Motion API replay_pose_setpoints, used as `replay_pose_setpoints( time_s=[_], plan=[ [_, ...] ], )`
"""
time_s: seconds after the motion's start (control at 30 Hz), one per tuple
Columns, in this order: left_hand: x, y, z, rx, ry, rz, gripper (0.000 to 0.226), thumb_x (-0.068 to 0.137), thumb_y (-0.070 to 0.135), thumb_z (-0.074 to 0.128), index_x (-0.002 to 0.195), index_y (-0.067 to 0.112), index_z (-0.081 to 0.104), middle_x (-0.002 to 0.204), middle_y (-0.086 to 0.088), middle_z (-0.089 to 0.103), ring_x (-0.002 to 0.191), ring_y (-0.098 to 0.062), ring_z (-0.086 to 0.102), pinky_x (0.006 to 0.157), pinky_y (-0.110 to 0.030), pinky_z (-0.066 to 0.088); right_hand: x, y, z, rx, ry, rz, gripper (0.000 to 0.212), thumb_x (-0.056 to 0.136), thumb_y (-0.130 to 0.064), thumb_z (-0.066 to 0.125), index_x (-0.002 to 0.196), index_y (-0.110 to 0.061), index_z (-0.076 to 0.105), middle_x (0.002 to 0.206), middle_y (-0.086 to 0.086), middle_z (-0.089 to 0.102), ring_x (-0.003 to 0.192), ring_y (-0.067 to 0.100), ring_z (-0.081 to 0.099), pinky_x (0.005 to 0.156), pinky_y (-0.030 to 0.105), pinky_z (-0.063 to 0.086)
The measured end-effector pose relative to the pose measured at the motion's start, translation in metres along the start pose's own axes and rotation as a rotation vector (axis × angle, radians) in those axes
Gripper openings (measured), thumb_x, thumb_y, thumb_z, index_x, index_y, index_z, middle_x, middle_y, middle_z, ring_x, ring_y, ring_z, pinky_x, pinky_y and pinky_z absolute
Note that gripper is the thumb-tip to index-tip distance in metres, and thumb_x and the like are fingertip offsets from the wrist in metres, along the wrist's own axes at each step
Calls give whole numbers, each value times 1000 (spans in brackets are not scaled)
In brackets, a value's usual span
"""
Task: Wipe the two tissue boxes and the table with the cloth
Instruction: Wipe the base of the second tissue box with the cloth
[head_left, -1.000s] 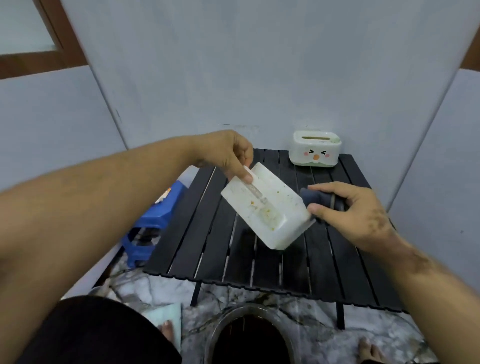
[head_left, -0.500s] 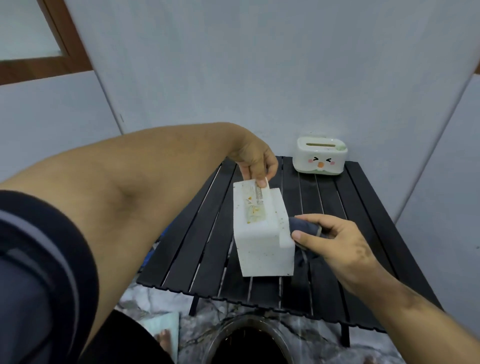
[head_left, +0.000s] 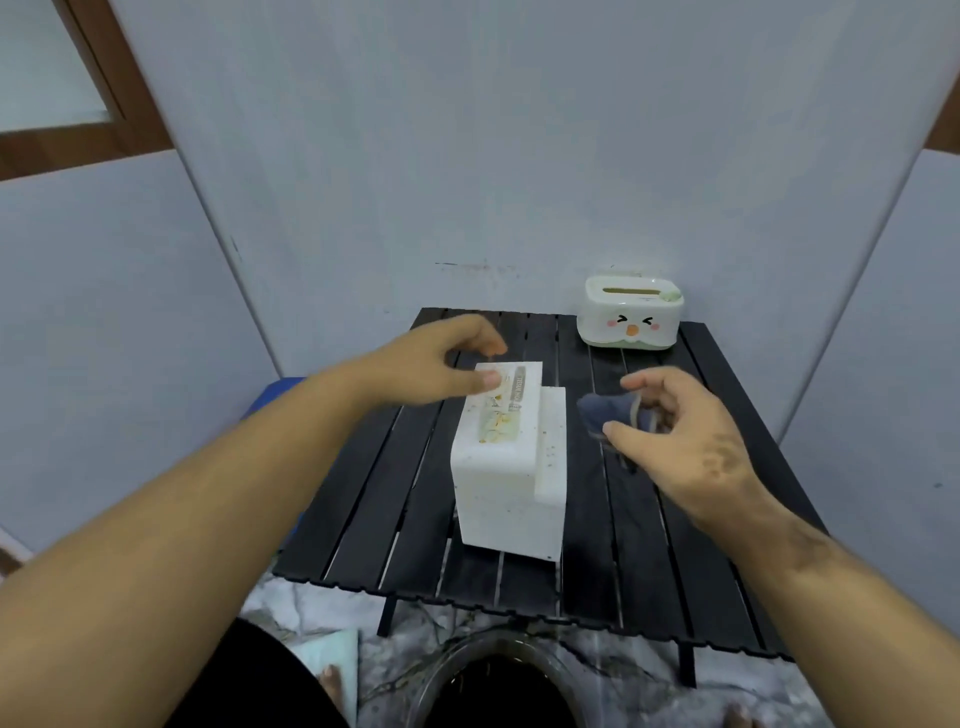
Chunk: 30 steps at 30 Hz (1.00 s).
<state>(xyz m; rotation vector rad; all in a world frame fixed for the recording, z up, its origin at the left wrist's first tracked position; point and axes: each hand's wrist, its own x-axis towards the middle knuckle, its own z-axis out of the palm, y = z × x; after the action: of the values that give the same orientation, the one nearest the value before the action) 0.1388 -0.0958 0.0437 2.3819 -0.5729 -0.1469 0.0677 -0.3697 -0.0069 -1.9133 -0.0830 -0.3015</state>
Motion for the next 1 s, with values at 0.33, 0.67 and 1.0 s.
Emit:
replay_pose_setpoints(
  time_s=[0.33,0.67,1.0],
  plan=[
    [-35,-23,30,153,-24,-7,74,76,66,64,143,48,39,159,23,26,146,-10,24,121,-59,24,35,-3,33,-211,-258,-101,30,80,-22,74,106,-28,62,100,-10,66,90,9,63,79,25,52],
    [-33,-31,27,156,-46,38,80,72,77,57,144,50,36,161,26,20,149,-8,20,123,-57,19,59,9,23,-93,-405,-88,38,60,-26,85,93,-30,67,100,0,72,87,26,70,80,45,59],
    [-35,-34,29,111,-23,46,77,71,77,60,141,56,36,159,34,19,147,-1,20,123,-55,18,57,14,25,-29,-538,-98,57,78,2,74,124,-29,61,117,-8,67,105,20,65,94,38,54]
  ],
)
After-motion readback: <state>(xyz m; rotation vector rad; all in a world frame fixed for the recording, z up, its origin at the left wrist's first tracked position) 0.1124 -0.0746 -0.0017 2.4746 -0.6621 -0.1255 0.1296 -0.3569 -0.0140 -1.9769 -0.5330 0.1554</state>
